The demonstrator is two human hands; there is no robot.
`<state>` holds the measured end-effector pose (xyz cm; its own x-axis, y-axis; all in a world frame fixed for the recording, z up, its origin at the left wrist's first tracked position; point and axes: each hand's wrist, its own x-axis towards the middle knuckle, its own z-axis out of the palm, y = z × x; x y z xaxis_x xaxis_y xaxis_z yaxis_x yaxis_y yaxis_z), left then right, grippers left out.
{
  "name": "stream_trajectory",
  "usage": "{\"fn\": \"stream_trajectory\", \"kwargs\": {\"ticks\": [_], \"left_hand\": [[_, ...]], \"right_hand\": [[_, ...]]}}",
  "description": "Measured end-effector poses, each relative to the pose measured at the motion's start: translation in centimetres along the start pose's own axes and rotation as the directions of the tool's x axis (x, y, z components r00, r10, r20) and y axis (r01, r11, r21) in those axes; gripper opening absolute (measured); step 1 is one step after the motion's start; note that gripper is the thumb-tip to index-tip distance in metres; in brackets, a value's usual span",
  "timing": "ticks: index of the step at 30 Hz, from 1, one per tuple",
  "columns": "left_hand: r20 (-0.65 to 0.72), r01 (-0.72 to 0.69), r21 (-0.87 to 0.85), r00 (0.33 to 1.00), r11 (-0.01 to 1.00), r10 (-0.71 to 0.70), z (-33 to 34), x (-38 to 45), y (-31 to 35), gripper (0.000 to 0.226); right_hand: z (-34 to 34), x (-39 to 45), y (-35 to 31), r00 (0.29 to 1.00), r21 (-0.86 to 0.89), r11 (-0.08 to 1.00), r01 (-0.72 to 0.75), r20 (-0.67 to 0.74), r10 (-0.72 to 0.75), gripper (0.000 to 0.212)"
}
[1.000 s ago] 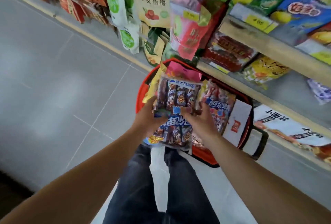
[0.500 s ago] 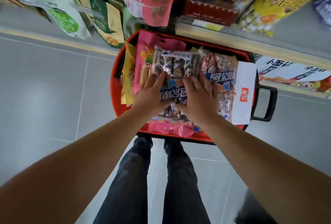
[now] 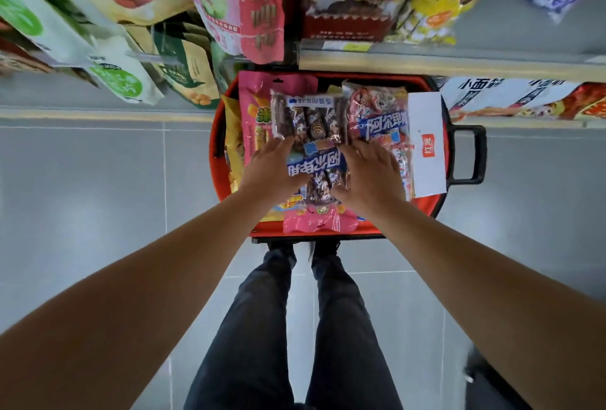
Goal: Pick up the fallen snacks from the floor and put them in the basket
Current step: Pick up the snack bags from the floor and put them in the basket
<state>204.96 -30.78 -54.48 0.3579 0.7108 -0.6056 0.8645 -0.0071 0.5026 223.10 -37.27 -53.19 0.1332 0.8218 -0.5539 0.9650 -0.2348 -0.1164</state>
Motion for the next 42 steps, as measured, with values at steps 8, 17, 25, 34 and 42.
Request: {"fn": "stream_trajectory", "kwargs": {"ticks": [8, 17, 25, 34, 42], "left_hand": [[0.021, -0.121, 0.045, 0.993, 0.992, 0.120, -3.8, -7.3, 8.7, 0.068], [0.157, -0.279, 0.083, 0.952, 0.957, 0.264, 0.8, -14.0, 21.0, 0.071], [0.209, -0.493, 0.239, 0.867, 0.836, 0.452, 11.3, -20.2, 34.9, 0.066], [0.368, -0.725, 0.333, 0.689, 0.603, 0.625, 22.5, -25.3, 51.7, 0.060], [0.472, -0.828, 0.302, 0.560, 0.471, 0.681, 30.5, -24.7, 66.7, 0.067]], "right_hand": [[-5.5, -9.1, 3.4, 0.989, 0.210, 0.969, -0.131, -0.036, 0.141, 0.081], [-6.5, -21.9, 12.9, 0.937, 0.360, 0.893, -0.271, -0.114, 0.330, 0.079], [-2.7, -35.5, 26.2, 0.843, 0.515, 0.757, -0.402, -0.114, 0.525, 0.078], [-1.0, -47.2, 40.5, 0.647, 0.668, 0.538, -0.515, -0.110, 0.755, 0.079], [-2.7, -53.1, 53.2, 0.423, 0.764, 0.337, -0.549, -0.094, 0.901, 0.076]]}}
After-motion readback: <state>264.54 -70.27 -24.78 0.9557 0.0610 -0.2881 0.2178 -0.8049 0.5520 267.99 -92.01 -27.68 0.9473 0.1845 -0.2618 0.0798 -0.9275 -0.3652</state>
